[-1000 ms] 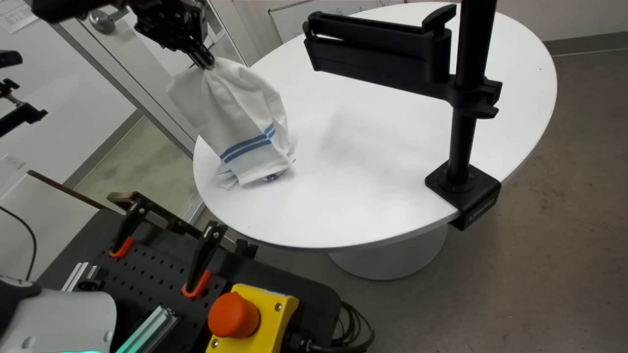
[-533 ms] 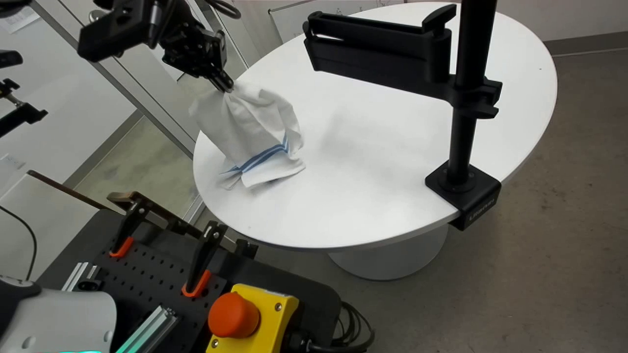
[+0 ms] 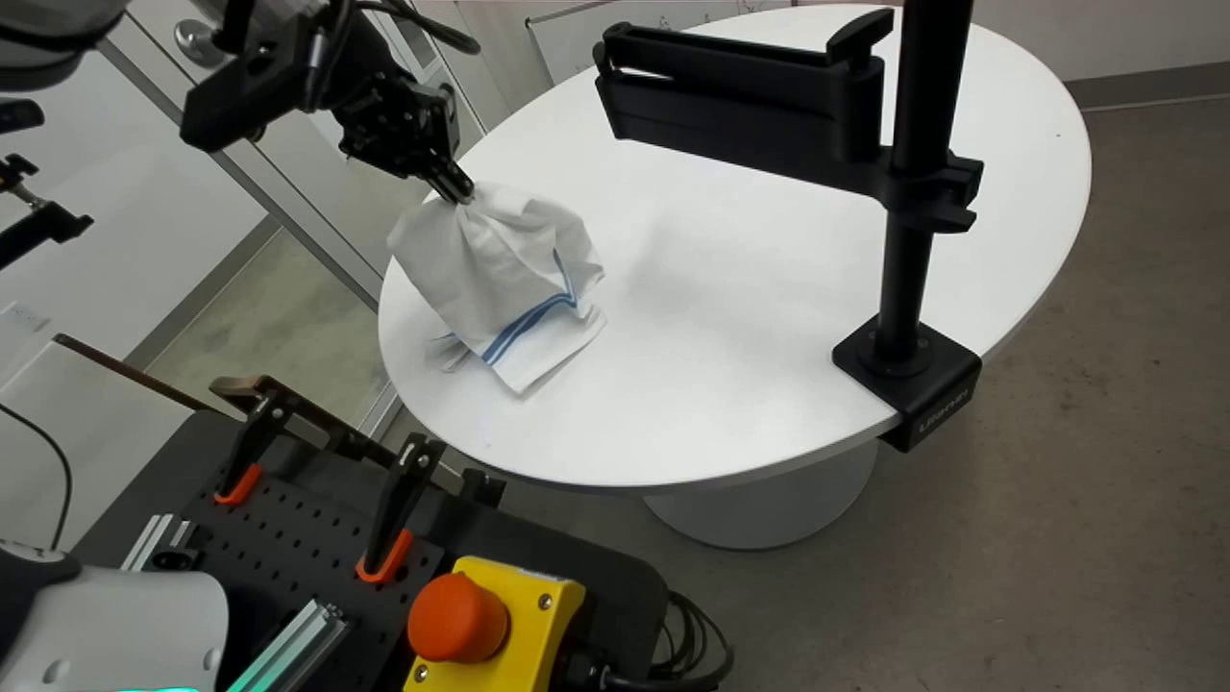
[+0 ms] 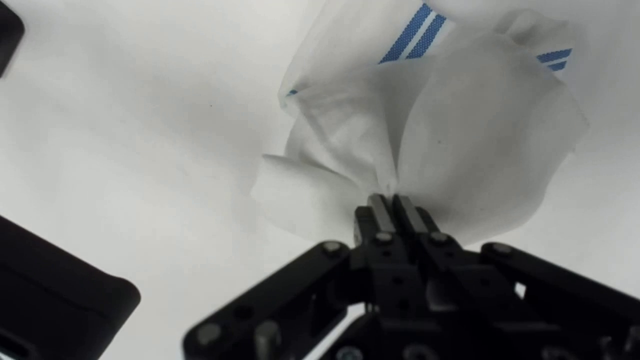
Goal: Drop the towel from the stand to the table
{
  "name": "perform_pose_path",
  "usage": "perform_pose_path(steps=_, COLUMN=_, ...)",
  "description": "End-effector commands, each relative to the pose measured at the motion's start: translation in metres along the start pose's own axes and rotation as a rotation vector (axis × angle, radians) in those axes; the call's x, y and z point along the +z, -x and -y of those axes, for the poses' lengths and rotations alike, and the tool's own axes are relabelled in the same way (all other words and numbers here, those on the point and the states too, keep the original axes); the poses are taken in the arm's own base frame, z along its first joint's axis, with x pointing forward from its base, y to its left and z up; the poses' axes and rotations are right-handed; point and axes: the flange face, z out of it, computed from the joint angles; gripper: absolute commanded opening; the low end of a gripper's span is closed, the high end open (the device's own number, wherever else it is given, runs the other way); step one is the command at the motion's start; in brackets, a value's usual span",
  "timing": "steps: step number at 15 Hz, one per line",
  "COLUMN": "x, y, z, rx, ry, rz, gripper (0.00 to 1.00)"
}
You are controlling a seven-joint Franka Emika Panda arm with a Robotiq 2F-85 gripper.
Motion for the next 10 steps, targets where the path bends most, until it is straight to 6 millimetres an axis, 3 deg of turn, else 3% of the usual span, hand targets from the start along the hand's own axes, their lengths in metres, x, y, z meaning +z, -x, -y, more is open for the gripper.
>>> perform_pose_path(steps=1, x=0.0019, y=-0.0051, z=-0.0005, rx=0.008, ry=0.028, rz=-0.007, gripper=0.32)
perform_pose_path(steps=10, x=0.0044, y=-0.0043, z=0.0045, rx=0.02, ry=0.036, rz=-0.017, gripper=0.96)
